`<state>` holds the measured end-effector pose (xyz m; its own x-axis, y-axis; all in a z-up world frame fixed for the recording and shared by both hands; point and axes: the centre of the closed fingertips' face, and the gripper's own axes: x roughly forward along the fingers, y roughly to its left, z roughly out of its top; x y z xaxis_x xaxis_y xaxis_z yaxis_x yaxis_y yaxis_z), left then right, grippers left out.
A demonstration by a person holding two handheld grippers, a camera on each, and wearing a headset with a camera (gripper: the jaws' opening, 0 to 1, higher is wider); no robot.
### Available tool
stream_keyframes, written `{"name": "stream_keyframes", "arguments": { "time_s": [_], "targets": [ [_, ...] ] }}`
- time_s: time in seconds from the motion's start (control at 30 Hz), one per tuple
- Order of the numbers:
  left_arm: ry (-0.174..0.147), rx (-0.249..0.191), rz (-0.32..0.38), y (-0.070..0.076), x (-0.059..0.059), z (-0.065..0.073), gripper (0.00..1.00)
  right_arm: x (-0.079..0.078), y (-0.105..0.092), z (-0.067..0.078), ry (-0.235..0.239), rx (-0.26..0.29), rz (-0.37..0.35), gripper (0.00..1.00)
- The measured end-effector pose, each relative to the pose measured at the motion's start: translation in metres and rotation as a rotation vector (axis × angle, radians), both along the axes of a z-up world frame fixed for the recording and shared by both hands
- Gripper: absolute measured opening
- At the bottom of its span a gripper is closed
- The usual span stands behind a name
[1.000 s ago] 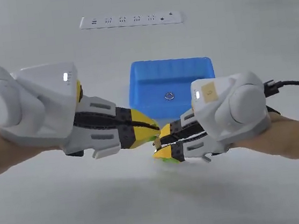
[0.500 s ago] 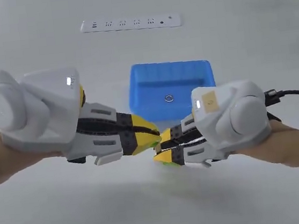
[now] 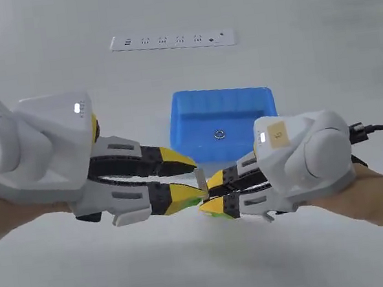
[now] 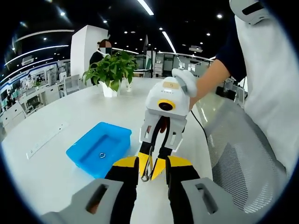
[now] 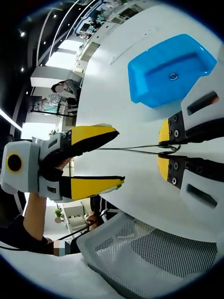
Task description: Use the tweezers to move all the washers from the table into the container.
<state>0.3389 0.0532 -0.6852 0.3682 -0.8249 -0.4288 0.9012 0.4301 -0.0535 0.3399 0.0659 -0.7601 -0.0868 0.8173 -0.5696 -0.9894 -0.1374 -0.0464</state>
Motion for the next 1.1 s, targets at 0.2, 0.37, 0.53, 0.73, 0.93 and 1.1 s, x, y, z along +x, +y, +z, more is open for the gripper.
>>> {"name": "stream_keyframes", "arguments": {
  "time_s": [0.2,0.37,0.53,0.73,0.93,1.1],
  "targets": [
    [-0.014,0.007,0.047,0.012,-0.001,0.004,0.44,-0.001,-0.003,0.013,-0.011,0.012,0.001,0.09],
    [-0.041,0.002,0.115,0.024,0.001,0.008,0.66,0.001,-0.004,0.026,-0.024,0.021,0.007,0.09],
    [-0.051,-0.015,0.172,0.033,0.001,0.010,0.79,0.007,-0.004,0.044,-0.033,0.042,0.002,0.09],
    [-0.048,-0.025,0.223,0.041,-0.002,0.008,0.93,0.016,-0.003,0.064,-0.064,0.058,0.001,0.09],
    [-0.041,-0.041,0.251,0.046,-0.005,0.006,0.99,0.034,-0.001,0.076,-0.086,0.069,-0.010,0.09],
    [-0.036,-0.047,0.261,0.048,-0.007,0.005,0.99,0.054,0.002,0.084,-0.104,0.082,-0.037,0.09]
  ]
}}
